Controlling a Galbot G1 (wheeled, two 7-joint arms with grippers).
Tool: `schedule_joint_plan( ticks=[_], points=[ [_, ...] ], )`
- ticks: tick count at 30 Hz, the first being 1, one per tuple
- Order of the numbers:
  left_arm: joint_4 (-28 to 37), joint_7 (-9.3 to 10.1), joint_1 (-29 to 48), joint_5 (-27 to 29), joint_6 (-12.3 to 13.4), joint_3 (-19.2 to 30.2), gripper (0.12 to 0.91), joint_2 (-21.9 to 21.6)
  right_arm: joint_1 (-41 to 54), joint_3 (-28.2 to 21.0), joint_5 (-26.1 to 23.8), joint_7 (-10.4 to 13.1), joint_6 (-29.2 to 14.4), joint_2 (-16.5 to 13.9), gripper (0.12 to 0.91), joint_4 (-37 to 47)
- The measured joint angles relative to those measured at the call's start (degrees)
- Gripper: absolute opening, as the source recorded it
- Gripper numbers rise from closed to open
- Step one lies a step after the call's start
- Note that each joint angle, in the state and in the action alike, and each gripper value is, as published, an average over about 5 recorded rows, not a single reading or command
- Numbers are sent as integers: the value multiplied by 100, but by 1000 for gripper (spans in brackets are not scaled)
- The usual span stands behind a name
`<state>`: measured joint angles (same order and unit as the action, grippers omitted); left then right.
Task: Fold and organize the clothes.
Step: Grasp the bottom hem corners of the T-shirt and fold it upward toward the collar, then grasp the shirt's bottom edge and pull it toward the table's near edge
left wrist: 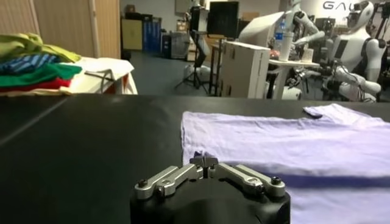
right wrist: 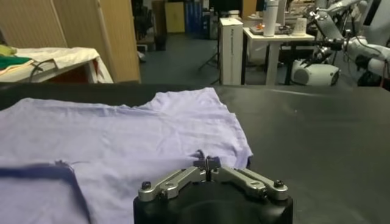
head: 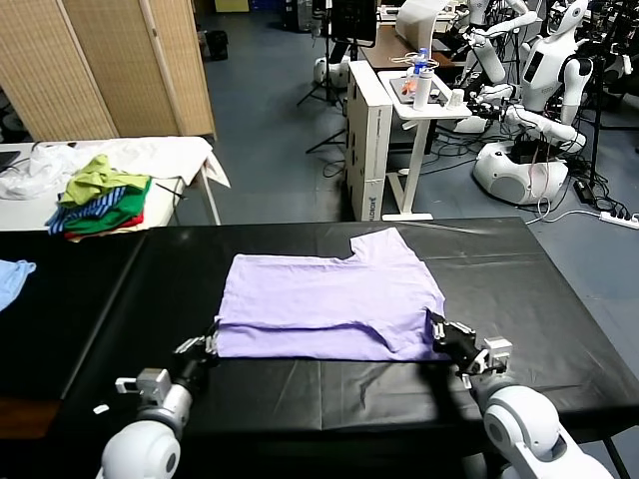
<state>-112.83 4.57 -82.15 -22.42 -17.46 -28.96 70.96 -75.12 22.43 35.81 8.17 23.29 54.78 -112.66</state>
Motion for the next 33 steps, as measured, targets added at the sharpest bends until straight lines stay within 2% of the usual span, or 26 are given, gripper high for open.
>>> schedule_joint_plan(
  ticks=[3,7,9,11,14,24,28,31,33],
  points=[
    [-60,11,-61,18,-16,-22,323,48,-156,98,-37,-1,98,-97,585,-173],
    [-204,-1,-220,69,-45,-114,569,86,-461,278,-66,-4,151,-268,813,-450],
    [-281,-9,-319,80,-73,-158,702,86,-634,373,-72,-13,156,-336,877,-576],
    [-350,-12,-428,79,-108,-190,811,84,-827,477,-87,-37,154,-378,897,-687],
    [-424,-18,-580,73,-145,-211,892,98,-1118,629,-111,-82,140,-394,903,-803],
    [-413,-16,-756,60,-193,-213,907,199,-1647,872,-122,-123,55,-376,776,-792],
    [-392,-15,-772,65,-193,-213,881,202,-1687,883,-116,-128,33,-364,723,-777],
    [-388,-14,-785,72,-193,-214,827,199,-1701,886,-114,-135,22,-358,629,-772],
    [-386,-9,-788,74,-193,-215,772,194,-1705,888,-113,-138,17,-357,524,-764]
  ],
)
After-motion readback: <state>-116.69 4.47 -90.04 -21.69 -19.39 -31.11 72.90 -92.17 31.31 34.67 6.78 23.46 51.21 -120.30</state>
